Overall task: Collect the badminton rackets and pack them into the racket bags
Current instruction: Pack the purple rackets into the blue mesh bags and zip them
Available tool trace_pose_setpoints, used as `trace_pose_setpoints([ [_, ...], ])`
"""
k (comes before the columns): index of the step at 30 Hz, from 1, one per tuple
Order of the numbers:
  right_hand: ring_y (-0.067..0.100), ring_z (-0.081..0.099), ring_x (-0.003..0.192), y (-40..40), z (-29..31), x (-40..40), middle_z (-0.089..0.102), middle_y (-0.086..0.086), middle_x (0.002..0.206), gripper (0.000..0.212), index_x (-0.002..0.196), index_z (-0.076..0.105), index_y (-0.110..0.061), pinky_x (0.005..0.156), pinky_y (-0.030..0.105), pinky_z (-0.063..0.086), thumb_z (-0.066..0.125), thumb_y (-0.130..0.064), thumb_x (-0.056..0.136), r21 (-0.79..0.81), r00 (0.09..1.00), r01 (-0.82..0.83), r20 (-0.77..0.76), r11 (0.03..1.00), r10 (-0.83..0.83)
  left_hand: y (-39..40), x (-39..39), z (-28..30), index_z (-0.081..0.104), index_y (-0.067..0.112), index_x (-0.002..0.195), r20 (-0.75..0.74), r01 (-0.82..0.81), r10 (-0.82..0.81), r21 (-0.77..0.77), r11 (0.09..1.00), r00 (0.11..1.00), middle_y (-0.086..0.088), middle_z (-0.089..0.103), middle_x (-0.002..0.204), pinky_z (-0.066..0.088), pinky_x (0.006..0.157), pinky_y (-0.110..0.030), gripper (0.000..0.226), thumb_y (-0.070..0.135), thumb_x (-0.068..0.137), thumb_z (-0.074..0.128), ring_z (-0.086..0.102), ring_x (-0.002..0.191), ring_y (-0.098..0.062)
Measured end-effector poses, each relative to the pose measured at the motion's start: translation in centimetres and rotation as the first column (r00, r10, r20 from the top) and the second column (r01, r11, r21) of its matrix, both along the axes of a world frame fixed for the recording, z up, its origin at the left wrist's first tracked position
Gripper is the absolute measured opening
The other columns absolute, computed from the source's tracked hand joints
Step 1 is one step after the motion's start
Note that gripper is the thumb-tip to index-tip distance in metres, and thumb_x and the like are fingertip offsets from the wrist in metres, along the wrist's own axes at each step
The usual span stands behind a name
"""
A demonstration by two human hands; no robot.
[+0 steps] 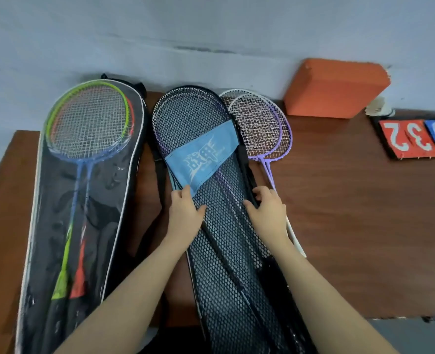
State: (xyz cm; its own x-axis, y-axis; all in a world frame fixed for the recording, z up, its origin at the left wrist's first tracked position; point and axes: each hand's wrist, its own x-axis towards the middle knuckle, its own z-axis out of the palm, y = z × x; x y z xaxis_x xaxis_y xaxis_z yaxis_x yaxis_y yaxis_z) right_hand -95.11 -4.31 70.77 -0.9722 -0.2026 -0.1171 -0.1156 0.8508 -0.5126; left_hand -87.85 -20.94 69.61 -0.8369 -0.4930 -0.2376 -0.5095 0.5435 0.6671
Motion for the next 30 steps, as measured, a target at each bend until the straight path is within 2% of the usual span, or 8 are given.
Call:
trace_pose_setpoints([
  [3,0.028,0.058,0.096,-0.9,-0.3,-0.6,0.062,0.007,0.104,0.032,0.117,0.055,-0.011,0.083,0.041,0.045,0.061,-0.017,0.086,-0.028,0.998,0.010,0.055,1.000,-0.008,0.2,0.1,-0.3,0.031,0.005,0.139,-0.048,-0.052,0.056,0.071,0.996,0.997,-0.012,0.037,0.123,0.027,0.080,-0.011,0.058,0.011,0.088,0.059,0.049,0.094,-0.021],
  [8,0.028,0.061,0.097,-0.9,-0.8,0.1,0.065,0.008,0.108,0.028,0.111,0.062,-0.009,0.079,0.035,0.046,0.057,-0.005,0.083,-0.034,0.996,-0.056,0.071,0.998,0.058,0.2,2.2,-0.4,0.029,0.011,0.143,-0.065,-0.059,0.067,0.121,0.991,0.996,-0.002,0.037,0.119,0.031,0.078,-0.012,0.060,0.017,0.090,0.056,0.046,0.076,-0.005],
  [13,0.027,0.062,0.088,1.0,-1.6,3.5,0.065,0.005,0.099,0.020,0.102,0.064,-0.009,0.076,0.044,0.051,0.060,-0.004,0.083,-0.132,0.986,-0.157,0.027,0.979,0.162,0.7,5.8,-1.1,0.045,0.006,0.133,-0.009,0.030,-0.030,-0.064,0.998,1.000,-0.011,0.047,0.114,0.050,0.077,-0.038,0.054,0.021,0.084,0.064,0.055,0.085,-0.026],
  [16,0.024,0.059,0.089,0.8,-1.6,4.0,0.058,-0.002,0.096,0.022,0.106,0.062,-0.011,0.074,0.038,0.049,0.061,-0.010,0.085,-0.163,0.994,-0.104,0.014,0.981,0.108,0.7,6.6,-1.4,0.056,0.007,0.119,0.045,0.124,-0.116,-0.266,0.956,0.992,-0.014,0.050,0.105,0.052,0.072,-0.042,0.045,0.023,0.078,0.068,0.054,0.088,-0.032],
  [20,0.024,0.055,0.097,-1.3,-1.2,1.2,0.056,0.005,0.107,0.034,0.115,0.059,-0.010,0.085,0.039,0.047,0.064,-0.025,0.085,-0.134,0.999,-0.048,-0.023,0.990,0.045,-0.2,5.5,-1.2,0.063,0.004,0.103,-0.014,0.164,-0.185,-0.396,0.903,0.983,-0.019,0.054,0.107,0.051,0.076,-0.042,0.036,0.020,0.073,0.073,0.055,0.092,-0.036],
  [24,0.027,0.059,0.092,-3.7,-0.8,-1.8,0.062,0.006,0.103,0.031,0.115,0.058,-0.011,0.083,0.042,0.046,0.061,-0.023,0.087,-0.037,0.999,-0.004,0.053,0.999,0.006,-0.9,3.3,-0.8,0.064,0.005,0.099,-0.022,0.237,-0.266,-0.389,0.890,0.964,-0.017,0.057,0.102,0.049,0.074,-0.042,0.030,0.020,0.074,0.073,0.058,0.091,-0.037],
  [26,0.028,0.060,0.093,-4.3,-0.5,-2.0,0.065,0.007,0.103,0.024,0.110,0.060,-0.010,0.077,0.036,0.047,0.058,-0.016,0.087,-0.048,0.997,0.013,0.077,0.999,-0.009,-1.0,2.1,-0.6,0.063,0.005,0.100,-0.022,0.261,-0.290,-0.376,0.889,0.957,-0.015,0.058,0.101,0.048,0.076,-0.043,0.029,0.027,0.081,0.060,0.058,0.092,-0.036],
  [30,0.020,0.059,0.075,-4.1,1.1,-1.2,0.063,0.003,0.087,0.009,0.091,0.066,-0.007,0.067,0.034,0.048,0.062,-0.007,0.083,-0.234,0.990,-0.108,-0.110,0.966,0.084,-1.4,-1.5,0.6,0.064,0.005,0.101,-0.194,0.210,-0.262,-0.255,0.944,0.945,-0.013,0.060,0.097,0.049,0.080,-0.044,0.044,0.038,0.086,0.039,0.058,0.090,-0.033],
])
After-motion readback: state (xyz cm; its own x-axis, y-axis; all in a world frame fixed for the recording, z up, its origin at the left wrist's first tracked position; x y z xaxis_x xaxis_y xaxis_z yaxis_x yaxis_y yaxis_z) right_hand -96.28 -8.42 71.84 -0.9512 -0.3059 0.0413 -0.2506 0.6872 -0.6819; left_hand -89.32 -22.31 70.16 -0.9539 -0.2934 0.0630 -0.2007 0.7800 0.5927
